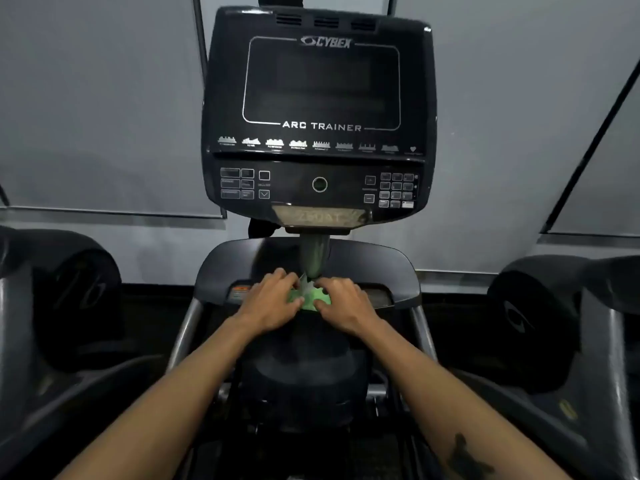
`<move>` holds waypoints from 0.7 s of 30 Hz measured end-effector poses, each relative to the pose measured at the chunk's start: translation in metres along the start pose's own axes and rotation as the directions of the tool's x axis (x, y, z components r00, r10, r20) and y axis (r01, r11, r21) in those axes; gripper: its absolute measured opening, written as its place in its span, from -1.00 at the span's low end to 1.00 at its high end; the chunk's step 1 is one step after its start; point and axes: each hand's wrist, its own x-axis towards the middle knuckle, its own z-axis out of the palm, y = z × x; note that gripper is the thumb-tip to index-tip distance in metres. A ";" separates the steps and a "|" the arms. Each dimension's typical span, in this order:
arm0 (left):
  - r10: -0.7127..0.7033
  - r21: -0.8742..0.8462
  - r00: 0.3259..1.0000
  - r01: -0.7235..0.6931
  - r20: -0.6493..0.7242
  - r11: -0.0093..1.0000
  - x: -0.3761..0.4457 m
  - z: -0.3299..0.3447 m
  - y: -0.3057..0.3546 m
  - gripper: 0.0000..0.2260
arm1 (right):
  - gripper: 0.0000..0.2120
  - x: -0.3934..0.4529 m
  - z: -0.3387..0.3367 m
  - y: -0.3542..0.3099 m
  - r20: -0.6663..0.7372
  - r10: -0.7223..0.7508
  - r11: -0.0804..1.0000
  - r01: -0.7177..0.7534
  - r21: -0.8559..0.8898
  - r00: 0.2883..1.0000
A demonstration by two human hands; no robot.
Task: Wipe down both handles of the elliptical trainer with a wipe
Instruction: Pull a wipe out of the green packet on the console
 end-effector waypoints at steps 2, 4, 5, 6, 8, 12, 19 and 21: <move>-0.012 -0.025 1.000 0.012 0.007 1.000 0.007 0.012 -0.005 -0.66 | -0.57 0.012 0.013 0.002 0.036 0.010 1.000 -0.010 0.016 0.999; -0.023 -0.018 0.999 0.024 0.032 1.000 0.014 0.025 -0.011 -0.66 | -0.59 0.022 0.025 0.003 0.072 0.045 0.999 -0.046 0.012 0.996; -0.028 -0.014 0.998 0.029 0.051 0.999 0.018 0.032 -0.013 -0.65 | -0.60 0.028 0.031 0.004 0.088 0.065 0.998 -0.066 0.007 0.994; -0.027 -0.009 0.997 0.028 0.069 1.000 0.022 0.038 -0.016 -0.65 | -0.62 0.033 0.036 0.004 0.100 0.079 0.997 -0.080 0.010 0.992; -0.024 0.009 0.996 0.023 0.090 1.000 0.031 0.047 -0.021 -0.61 | -0.70 0.041 0.044 0.006 0.097 0.107 0.994 -0.108 0.007 0.990; -0.014 -0.050 0.990 0.021 0.140 0.999 0.047 0.061 -0.028 -0.50 | -0.67 0.059 0.060 0.016 0.052 0.127 0.986 -0.132 0.104 0.991; 0.010 -0.324 0.998 0.013 0.069 0.946 0.066 0.083 -0.029 -0.48 | -0.80 0.089 0.084 0.026 0.038 0.239 0.931 -0.240 0.276 0.970; -0.032 -0.402 0.999 0.043 0.033 0.915 0.066 0.085 -0.030 -0.47 | -0.75 0.093 0.089 0.027 0.056 0.341 0.873 -0.338 0.351 0.939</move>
